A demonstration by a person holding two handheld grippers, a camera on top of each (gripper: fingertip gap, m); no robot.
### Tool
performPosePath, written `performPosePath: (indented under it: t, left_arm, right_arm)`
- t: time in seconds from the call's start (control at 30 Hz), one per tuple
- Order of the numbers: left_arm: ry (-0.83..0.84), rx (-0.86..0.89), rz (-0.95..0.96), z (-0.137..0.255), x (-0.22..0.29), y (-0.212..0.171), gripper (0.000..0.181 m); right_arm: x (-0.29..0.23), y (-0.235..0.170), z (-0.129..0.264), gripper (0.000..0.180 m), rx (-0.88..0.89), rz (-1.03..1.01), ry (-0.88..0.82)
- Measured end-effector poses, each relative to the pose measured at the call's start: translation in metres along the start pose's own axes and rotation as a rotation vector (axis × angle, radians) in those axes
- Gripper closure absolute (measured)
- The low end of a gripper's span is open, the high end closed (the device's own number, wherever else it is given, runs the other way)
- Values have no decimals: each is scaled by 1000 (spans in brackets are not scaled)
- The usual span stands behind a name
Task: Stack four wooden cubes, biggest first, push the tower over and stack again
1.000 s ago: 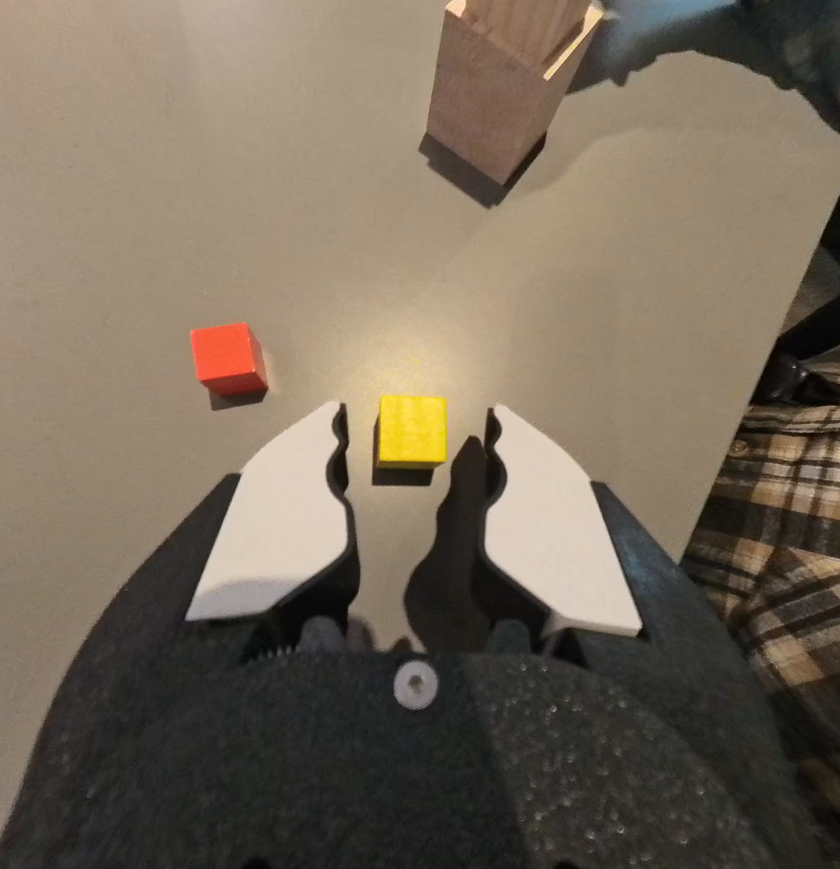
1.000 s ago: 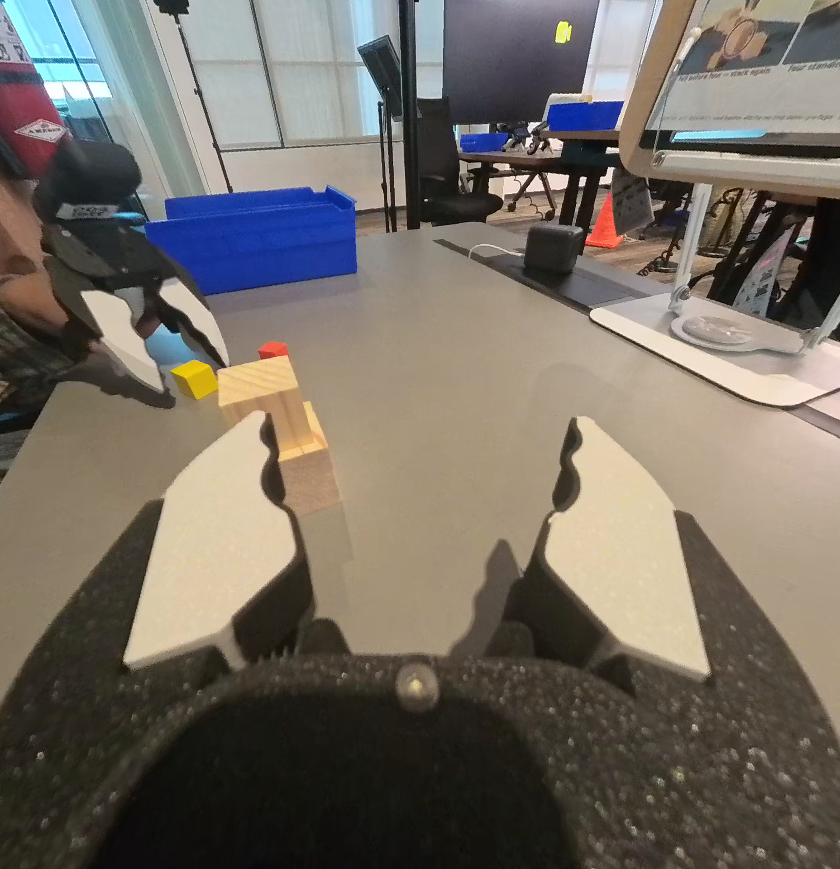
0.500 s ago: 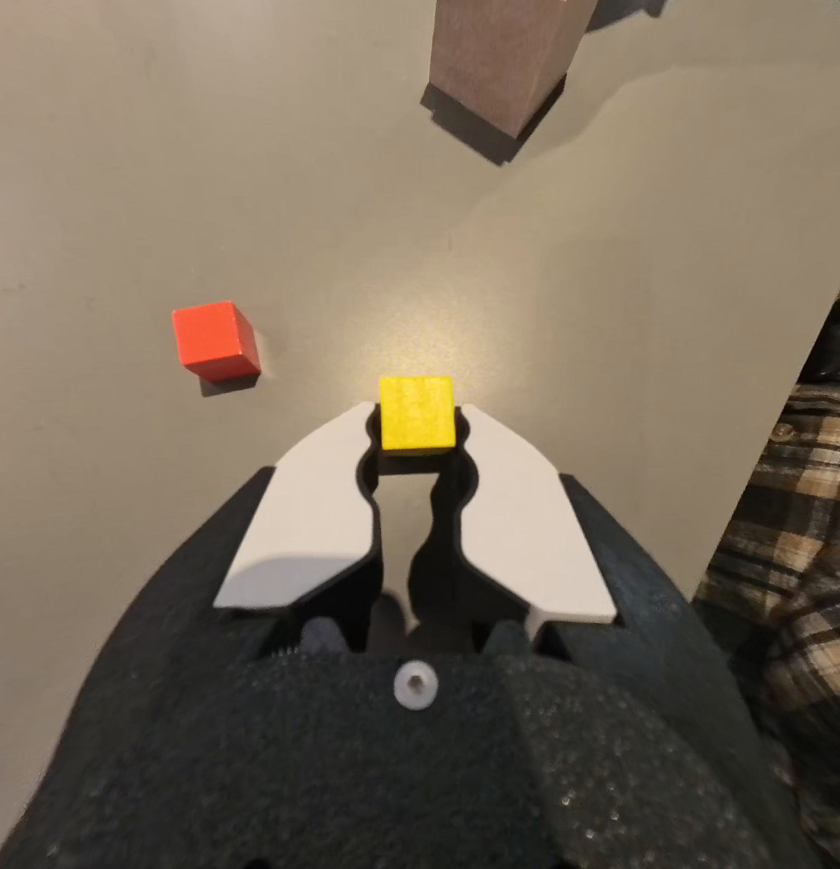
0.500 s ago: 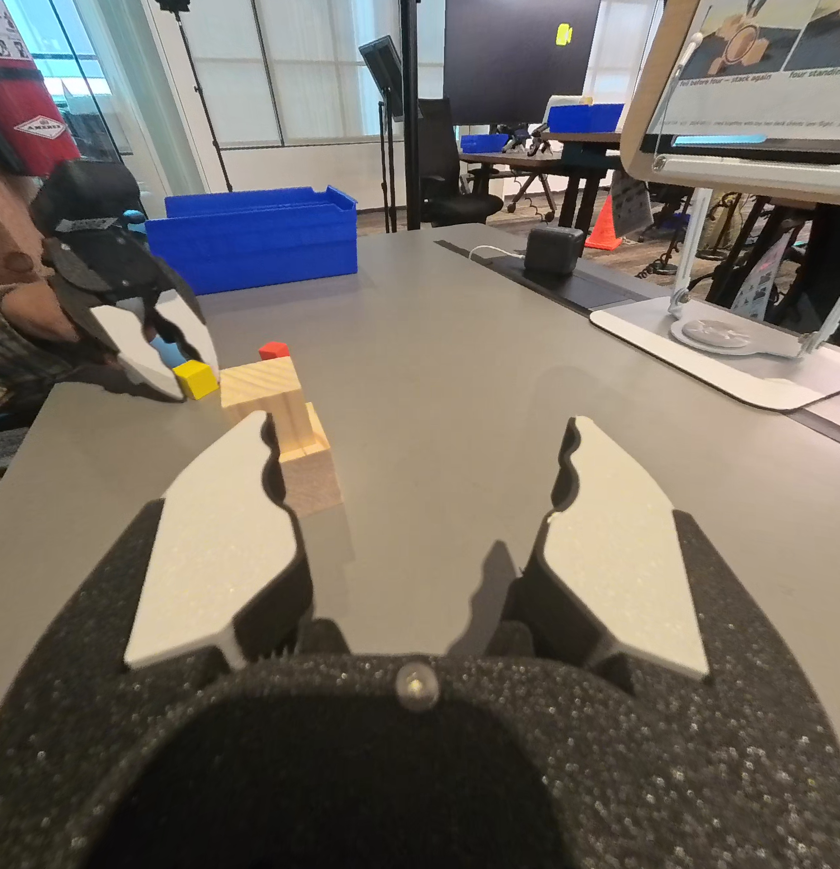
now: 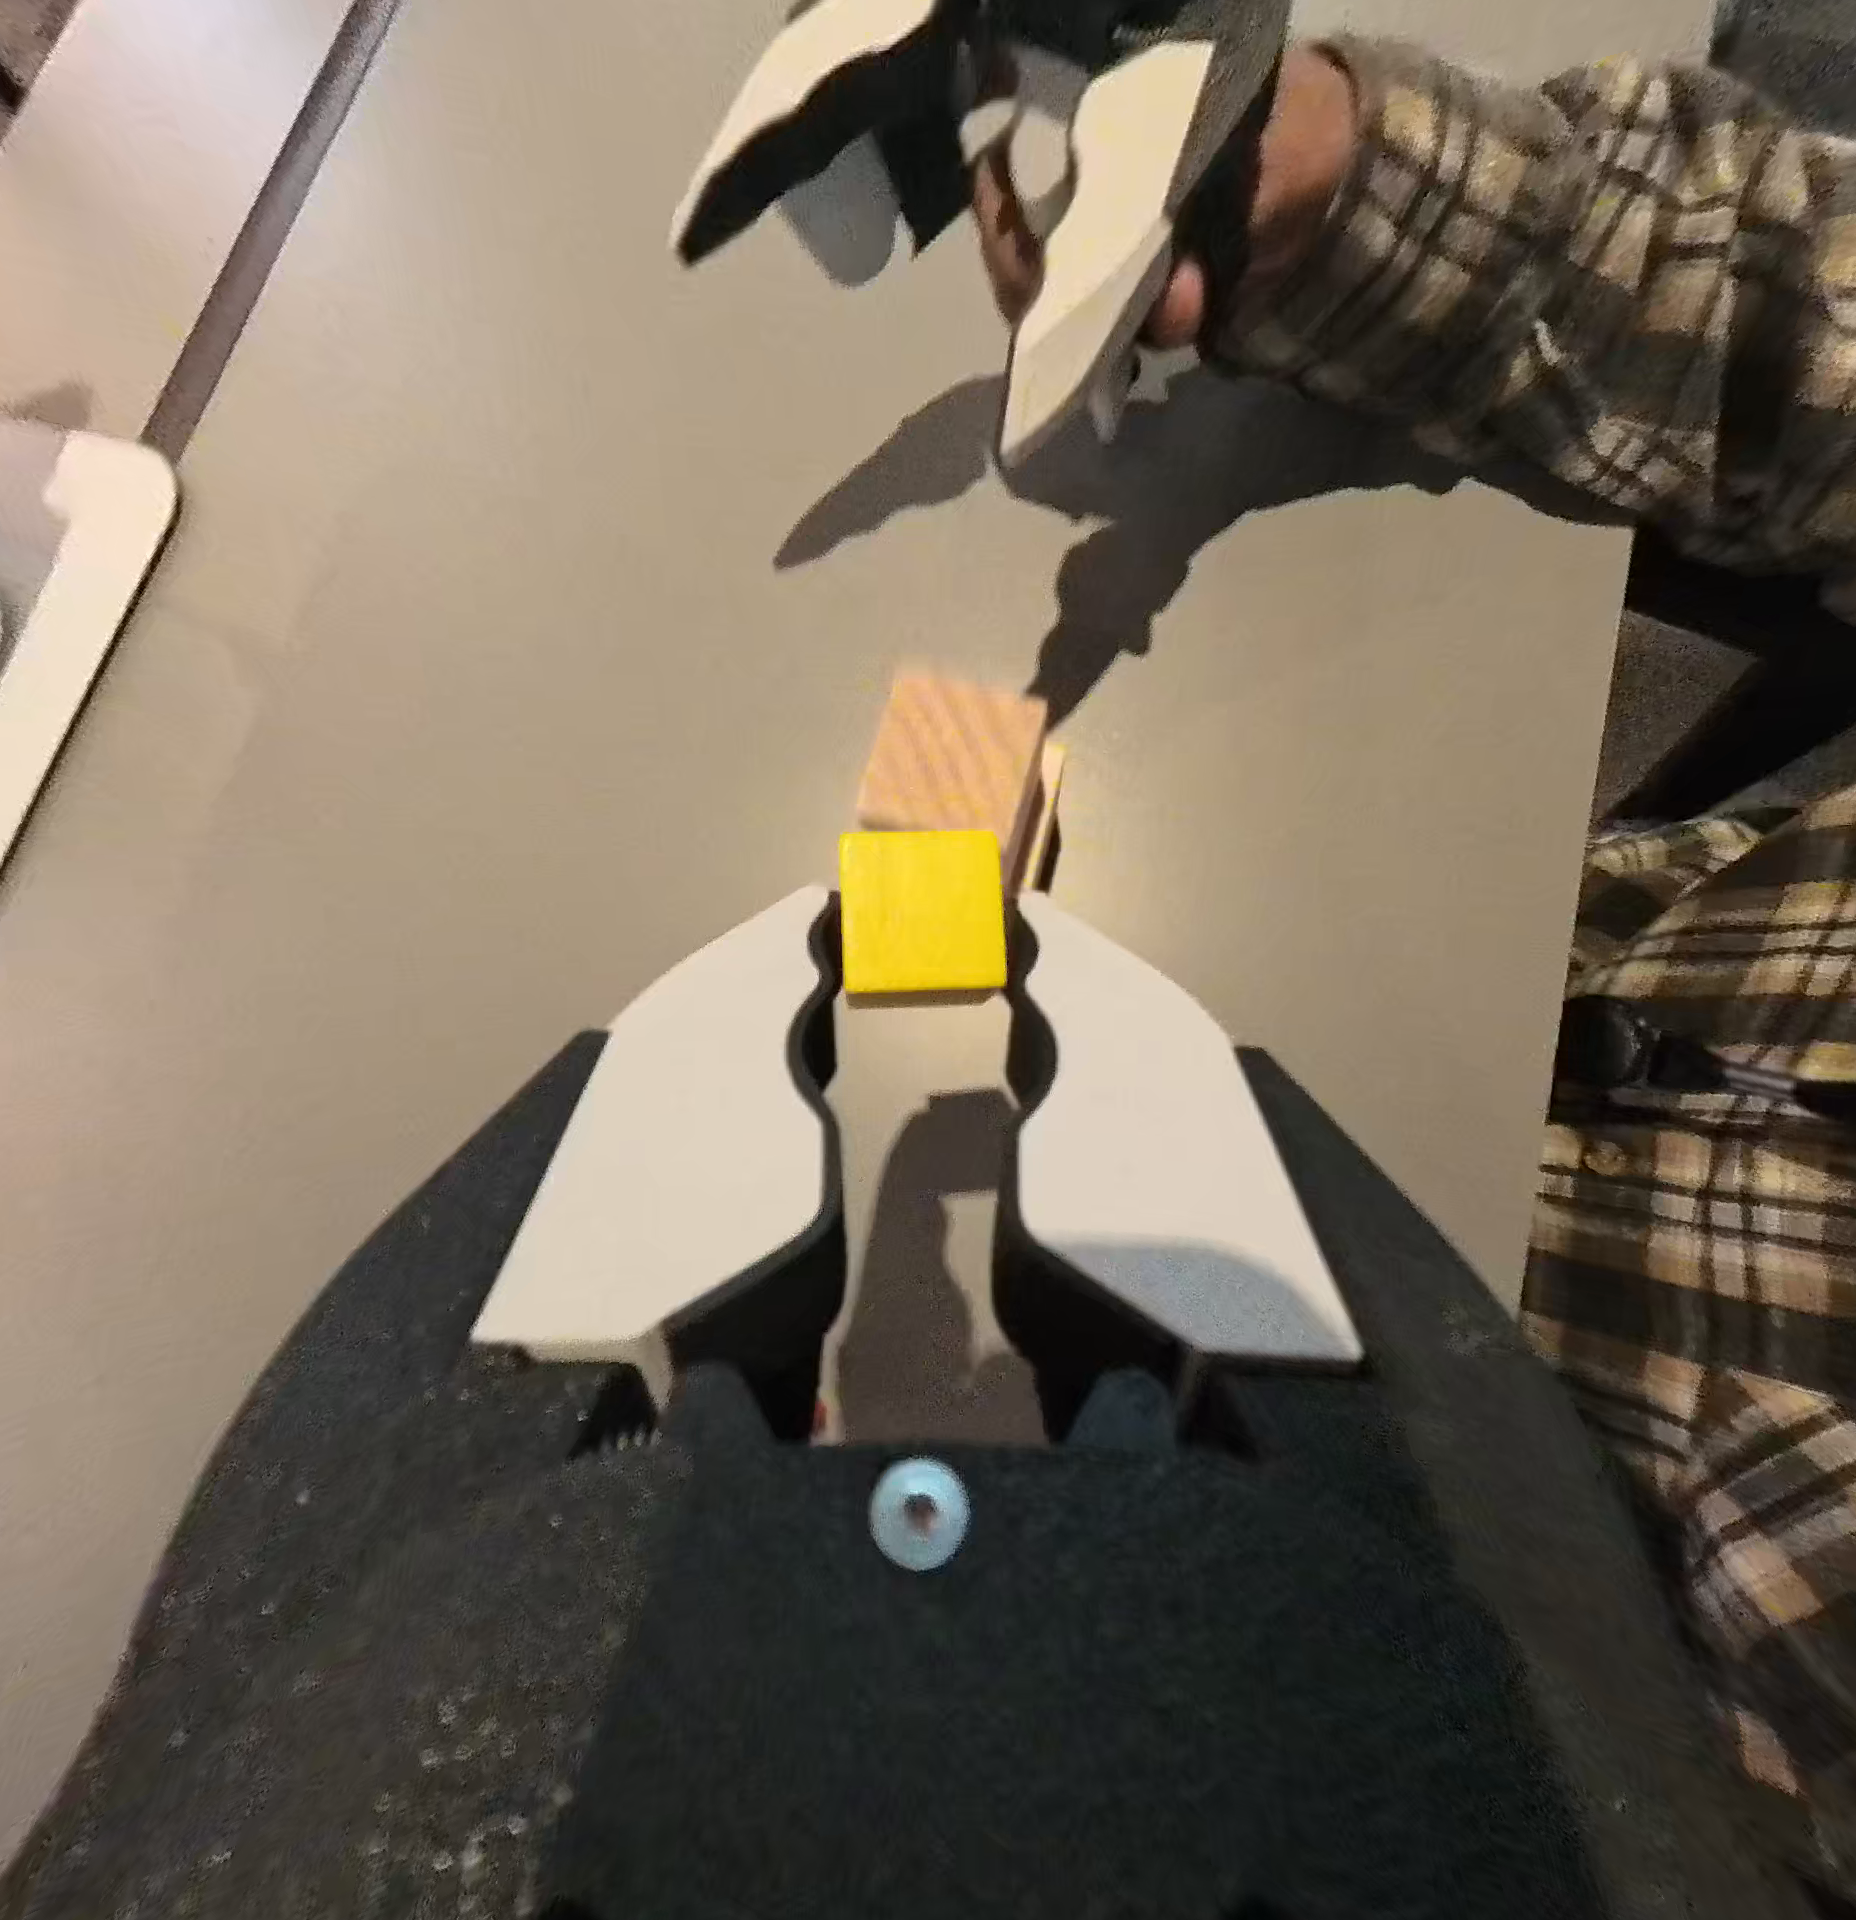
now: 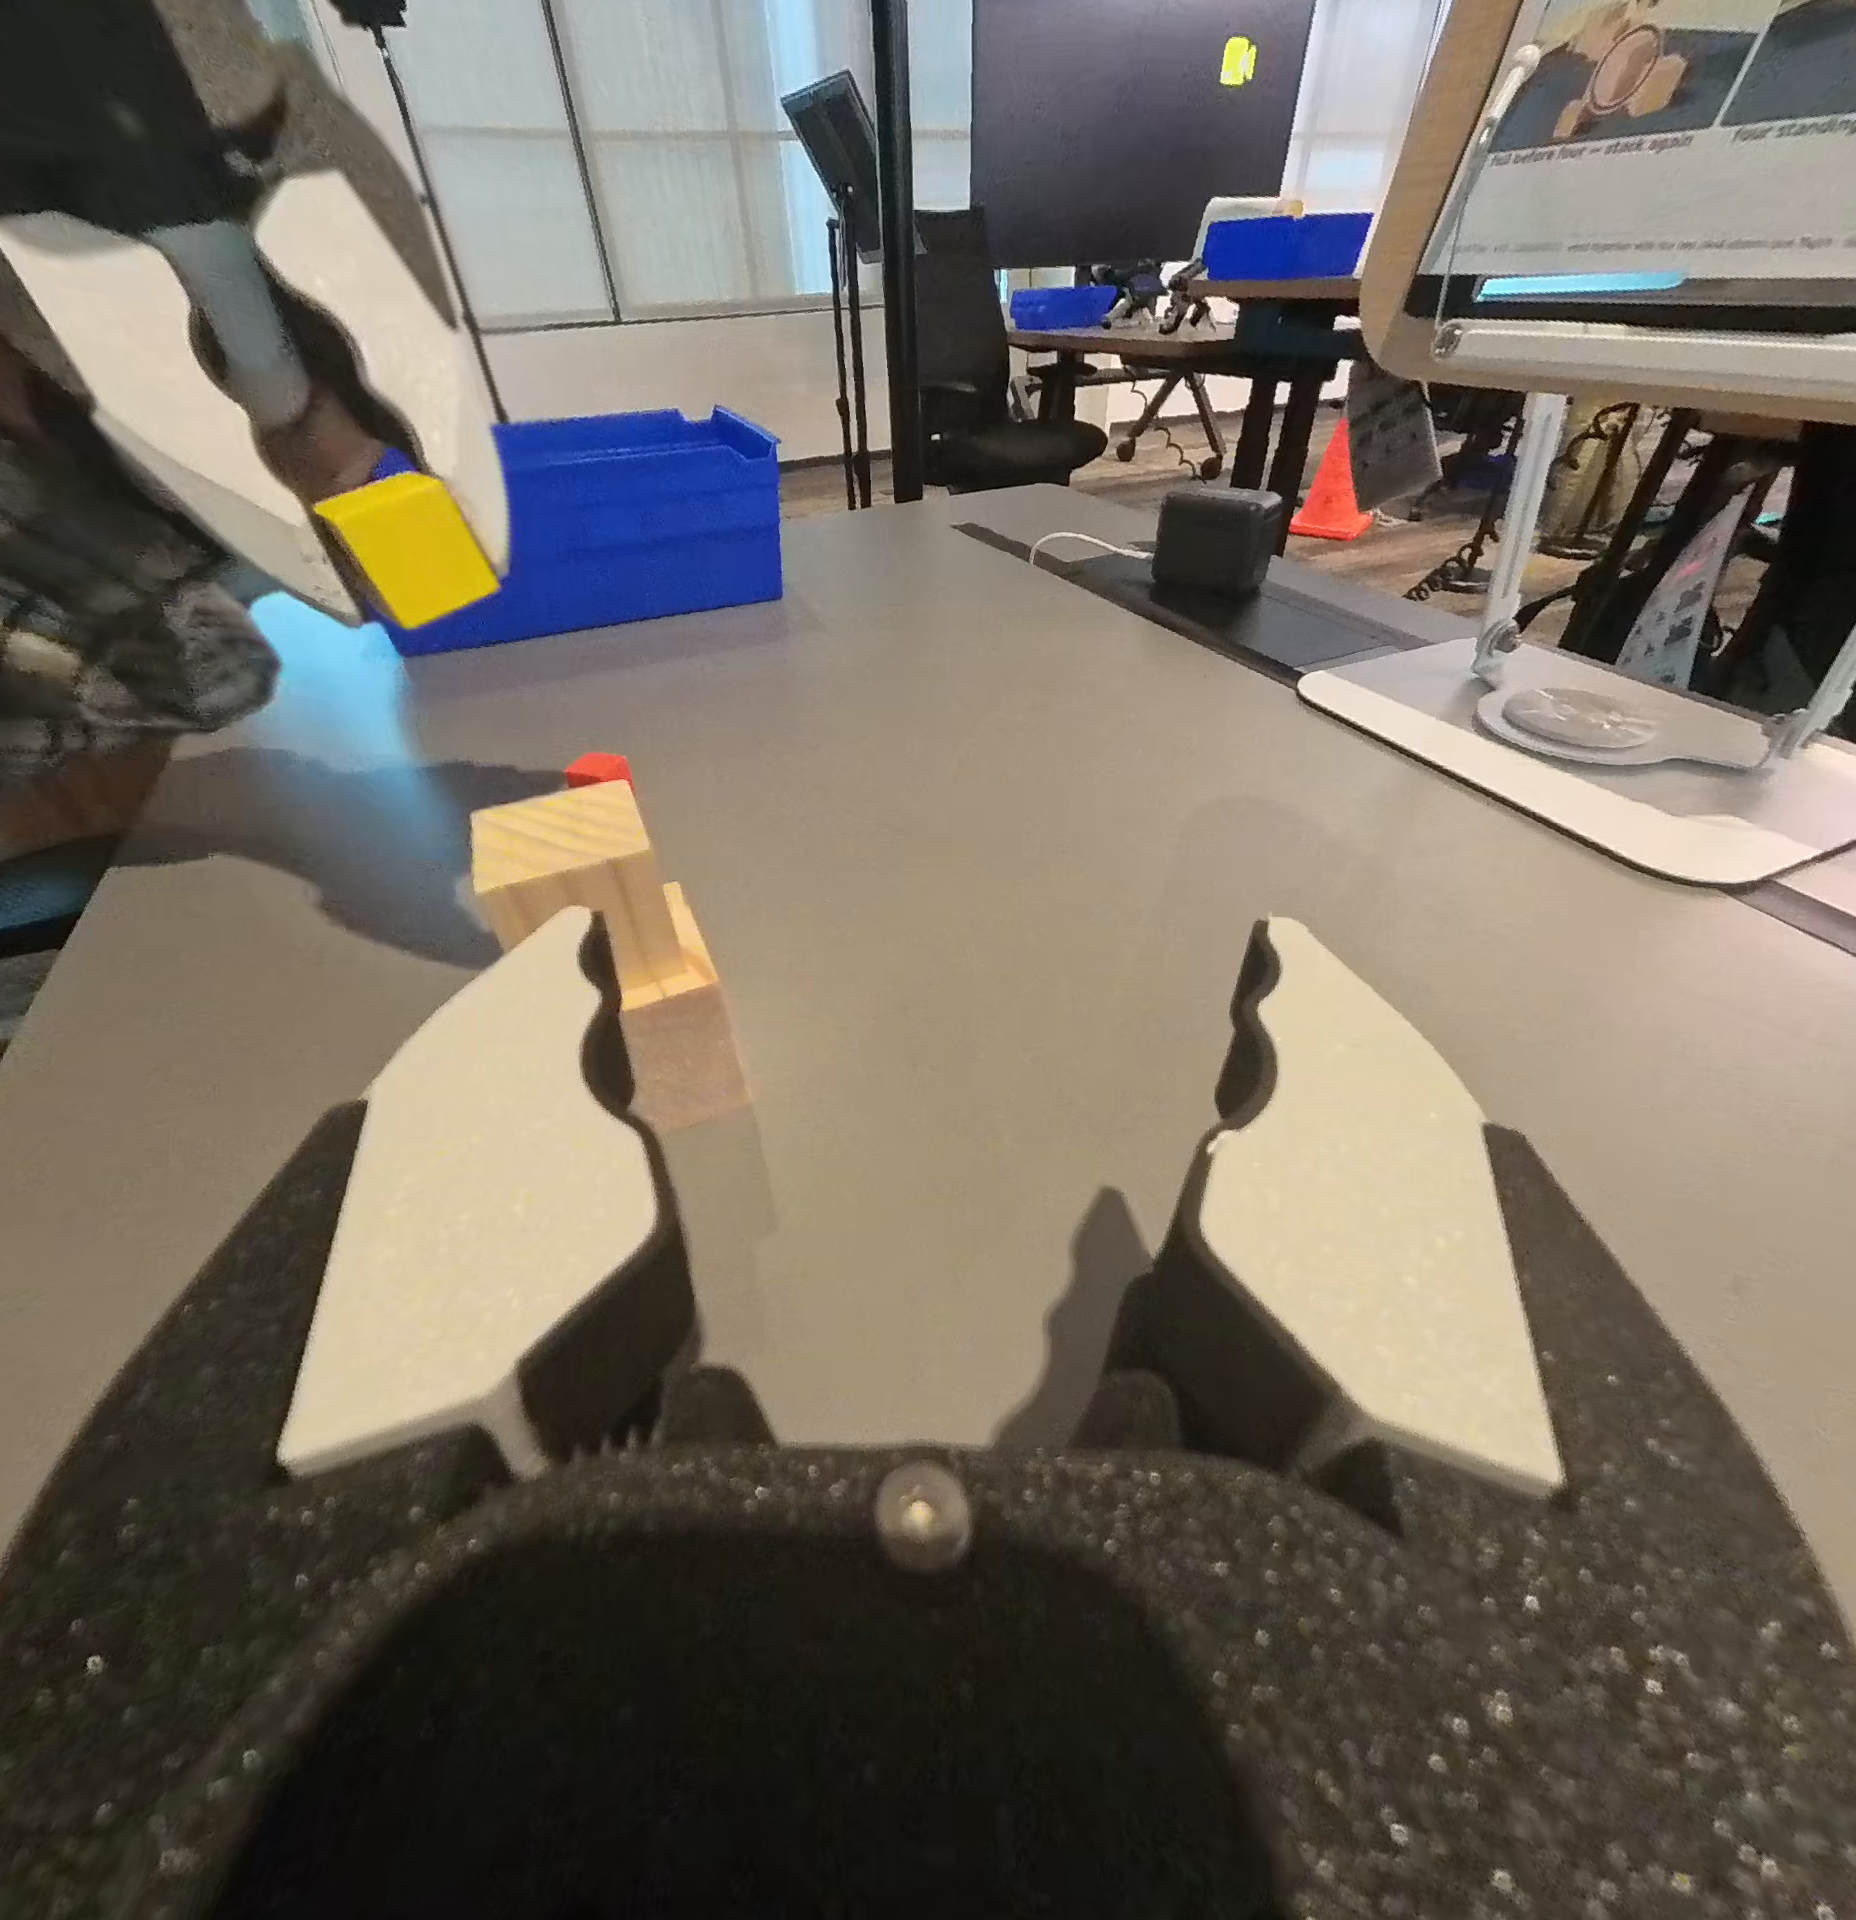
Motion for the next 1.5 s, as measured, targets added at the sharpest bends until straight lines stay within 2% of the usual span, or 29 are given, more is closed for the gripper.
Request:
performPosePath:
  t: [0.03, 0.23, 0.37, 1.0, 1.5]
  left_arm:
    - [-31, -13, -20, -8, 1, 7, 152]
    - [-190, -61, -48, -44, 9, 12, 152]
    - [-218, -76, -47, -51, 5, 8, 152]
    - [-312, 28, -42, -62, 3, 0, 152]
    - [-325, 27, -58, -63, 6, -3, 152]
  right_arm:
    - [0, 0, 0, 69, -1, 0, 0]
    - [0, 3, 1, 69, 13, -2, 4]
    - [-2, 2, 0, 69, 6, -2, 14]
    - [-1, 2, 1, 69, 10, -3, 10]
    - [0, 0, 0, 69, 3, -9, 10]
Point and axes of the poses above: each gripper's, where its closed fingertips meet, z back along the fingers, y out of its top, x = y × z across the jaws, the point moved 2 cm from there along z, back along the fingers, and after that the axes turned 9 degrees about x, right-handed, at the moved point
